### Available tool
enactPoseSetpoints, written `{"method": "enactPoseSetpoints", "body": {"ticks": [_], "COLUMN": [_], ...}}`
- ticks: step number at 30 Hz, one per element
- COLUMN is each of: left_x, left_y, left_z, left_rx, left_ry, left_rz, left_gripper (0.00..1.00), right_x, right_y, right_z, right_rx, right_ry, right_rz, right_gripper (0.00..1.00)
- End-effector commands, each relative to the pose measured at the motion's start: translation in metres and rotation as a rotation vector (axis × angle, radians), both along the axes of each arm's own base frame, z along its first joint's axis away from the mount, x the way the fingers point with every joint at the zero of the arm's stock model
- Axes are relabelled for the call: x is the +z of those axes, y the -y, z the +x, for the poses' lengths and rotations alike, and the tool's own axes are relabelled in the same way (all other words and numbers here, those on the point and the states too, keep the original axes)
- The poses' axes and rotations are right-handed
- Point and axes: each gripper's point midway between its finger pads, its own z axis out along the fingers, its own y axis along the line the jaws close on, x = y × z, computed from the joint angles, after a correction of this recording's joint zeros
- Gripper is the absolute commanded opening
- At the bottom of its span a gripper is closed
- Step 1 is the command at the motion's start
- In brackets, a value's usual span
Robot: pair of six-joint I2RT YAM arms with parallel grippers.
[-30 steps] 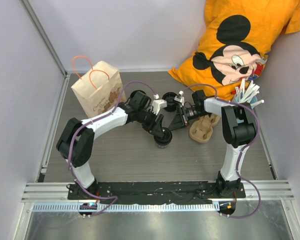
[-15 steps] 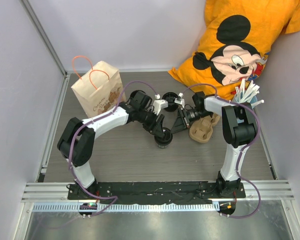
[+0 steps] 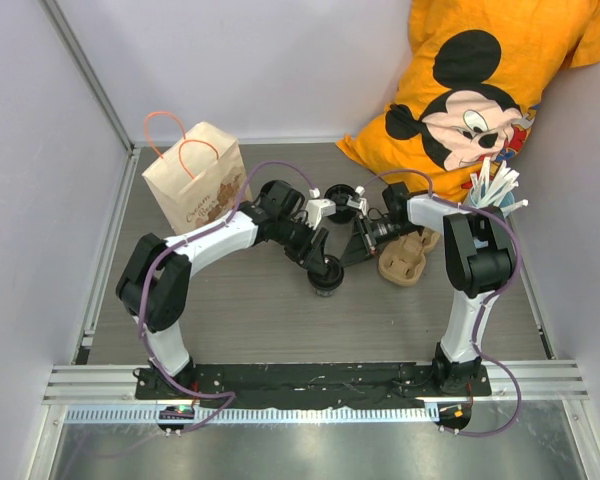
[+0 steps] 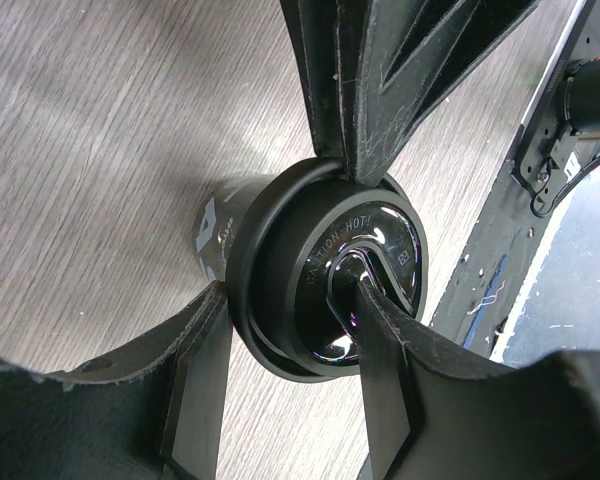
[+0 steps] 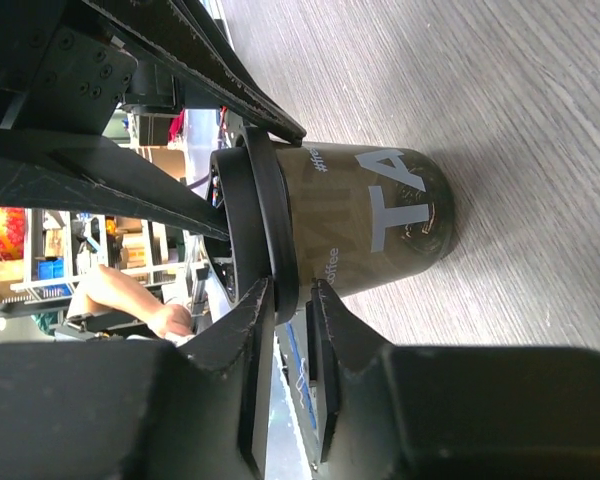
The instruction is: Pack the takeout coffee
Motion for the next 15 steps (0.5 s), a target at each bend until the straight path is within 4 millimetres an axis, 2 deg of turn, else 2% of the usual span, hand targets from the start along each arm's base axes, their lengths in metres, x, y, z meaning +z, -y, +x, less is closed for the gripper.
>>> {"method": "enactPoseSetpoints", "body": {"ticks": [1,9,15], "left_x": [-0.103,-0.109,-0.111], "left_y": [-0.07,-0.069,-0.071], "left_z": [-0.006,-0.013,-0.015], "left_rx": [0.006,-0.031,-0.041], "left_ry": [0.035,0.05,0.06], "left_rz": [0.442,0.481,0.495], "left_gripper": [0.0,0.0,0.0], "right_x": [-0.028,-0.057,-0.068], "right_y": [-0.011,-0.007,-0.004], "right_z": [-0.003,-0.006,-0.008], "right_rx": [0.038,0.037,0.049], "right_ry": [0.085,0.103,0.126], "right_rz": [-0.114,-0.264,-0.339], "right_gripper": [0.22,0.2,0.19]}}
